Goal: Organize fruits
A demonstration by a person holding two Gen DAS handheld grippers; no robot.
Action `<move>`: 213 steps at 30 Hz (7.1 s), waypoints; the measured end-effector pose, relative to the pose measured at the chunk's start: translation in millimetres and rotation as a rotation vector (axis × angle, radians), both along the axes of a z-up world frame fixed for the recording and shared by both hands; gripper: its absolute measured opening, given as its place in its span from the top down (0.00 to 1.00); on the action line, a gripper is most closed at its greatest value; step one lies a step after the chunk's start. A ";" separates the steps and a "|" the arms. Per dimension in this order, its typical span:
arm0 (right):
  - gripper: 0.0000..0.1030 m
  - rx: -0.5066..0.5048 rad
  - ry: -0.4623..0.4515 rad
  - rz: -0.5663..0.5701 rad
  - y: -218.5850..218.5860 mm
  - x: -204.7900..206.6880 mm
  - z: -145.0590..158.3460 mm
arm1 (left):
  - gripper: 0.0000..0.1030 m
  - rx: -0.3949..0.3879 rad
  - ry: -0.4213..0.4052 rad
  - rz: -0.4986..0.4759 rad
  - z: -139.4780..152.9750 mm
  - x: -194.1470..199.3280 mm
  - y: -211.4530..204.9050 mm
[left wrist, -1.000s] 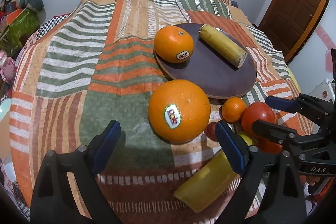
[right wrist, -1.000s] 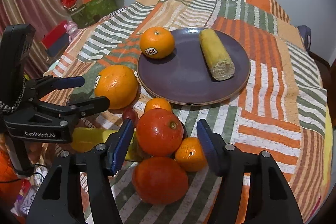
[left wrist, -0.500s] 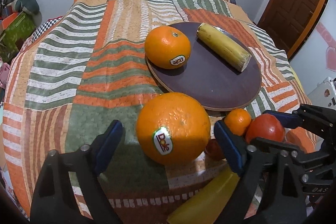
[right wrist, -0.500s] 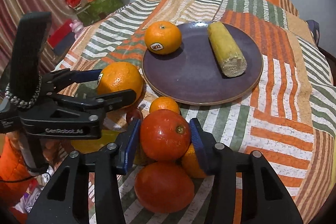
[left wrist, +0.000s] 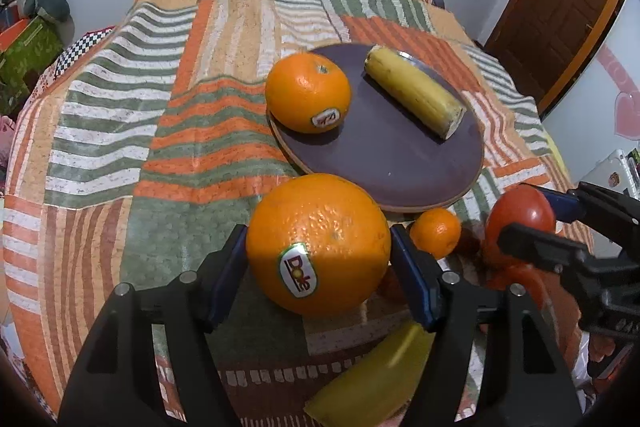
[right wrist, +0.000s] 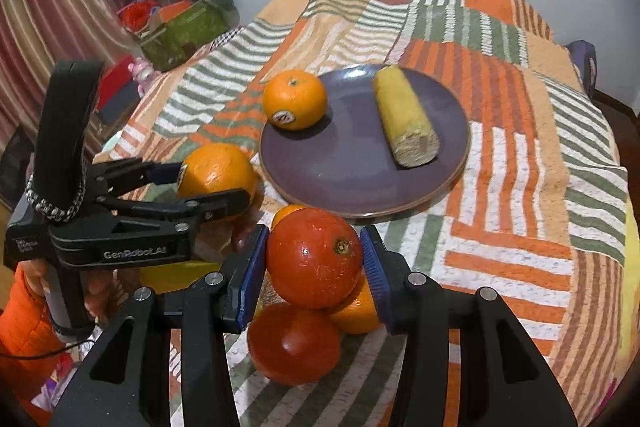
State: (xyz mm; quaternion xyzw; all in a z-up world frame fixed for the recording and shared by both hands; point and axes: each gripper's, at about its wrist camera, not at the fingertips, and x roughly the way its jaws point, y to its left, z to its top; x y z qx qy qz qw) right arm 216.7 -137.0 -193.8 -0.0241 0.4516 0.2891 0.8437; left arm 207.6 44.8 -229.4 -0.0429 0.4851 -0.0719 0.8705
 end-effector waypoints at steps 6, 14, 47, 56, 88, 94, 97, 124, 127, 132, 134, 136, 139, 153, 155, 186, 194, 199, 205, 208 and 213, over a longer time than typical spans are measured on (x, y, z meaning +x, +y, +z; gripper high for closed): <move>0.58 0.011 -0.040 -0.044 -12.2 7.8 12.4 | 0.33 -0.006 -0.049 -0.008 22.0 -1.7 -4.1; 0.58 0.019 -0.119 -0.079 -19.9 26.2 33.1 | 0.33 -0.013 -0.083 -0.027 36.7 15.0 -16.4; 0.58 -0.072 -0.076 -0.147 -9.7 138.8 -10.6 | 0.33 -0.014 -0.004 -0.107 -2.5 67.1 -40.9; 0.57 -0.092 -0.062 -0.139 -6.5 140.7 -10.9 | 0.32 -0.016 0.005 -0.103 -3.0 68.1 -41.5; 0.37 -0.044 -0.124 -0.067 -27.4 -17.6 40.8 | 0.20 0.035 -0.027 -0.107 34.4 -52.6 -30.8; 0.37 -0.036 -0.046 -0.049 -25.5 -38.0 19.0 | 0.20 0.033 0.029 -0.111 14.6 -64.6 -32.4; 0.37 -0.034 -0.005 -0.042 -23.1 -42.3 6.2 | 0.20 0.031 0.053 -0.113 5.9 -67.0 -32.6; 0.54 0.045 0.107 -0.039 -33.6 -49.5 -19.2 | 0.21 0.048 0.121 -0.217 -14.8 -41.7 -56.4; 0.54 0.051 0.103 -0.063 -44.1 -50.0 -17.1 | 0.24 0.035 0.140 -0.233 -18.7 -37.1 -60.8; 0.54 0.049 0.109 -0.105 -56.2 -47.0 -18.6 | 0.31 0.044 0.131 -0.232 -19.0 -40.4 -65.3; 0.54 0.056 0.104 -0.116 -60.3 -47.3 -16.4 | 0.36 0.053 0.130 -0.230 -17.4 -44.0 -65.3; 0.54 0.062 0.100 -0.120 -61.8 -47.4 -13.9 | 0.45 0.050 0.132 -0.236 -12.7 -49.1 -64.3; 0.54 0.058 0.086 -0.118 -60.8 -47.7 -10.4 | 0.56 0.022 0.129 -0.254 -2.4 -60.6 -62.5; 0.54 0.042 0.071 -0.125 -62.2 -44.8 -8.7 | 0.54 0.111 0.169 -0.380 -18.4 -44.9 -83.5; 0.54 0.043 0.072 -0.127 -62.8 -44.2 -9.6 | 0.54 0.104 0.176 -0.386 -20.6 -39.1 -84.6; 0.54 0.052 -0.108 -0.160 -68.4 -12.3 39.1 | 0.68 -0.006 -0.129 -0.227 89.2 -28.0 -60.3; 0.54 0.043 -0.142 -0.168 -66.5 8.3 45.0 | 0.68 -0.010 -0.156 -0.251 98.9 -1.3 -73.9; 0.54 0.042 -0.150 -0.171 -66.9 21.0 44.8 | 0.68 -0.006 -0.139 -0.278 90.4 17.0 -83.7; 0.54 0.030 -0.148 -0.164 -62.8 35.2 39.5 | 0.68 -0.018 -0.071 -0.304 69.4 44.9 -91.0; 0.54 0.026 -0.144 -0.161 -60.1 41.3 35.6 | 0.68 -0.030 -0.042 -0.321 59.7 55.8 -91.0; 0.54 0.025 -0.135 -0.157 -54.8 51.4 30.5 | 0.68 -0.051 -0.018 -0.322 52.9 72.7 -86.4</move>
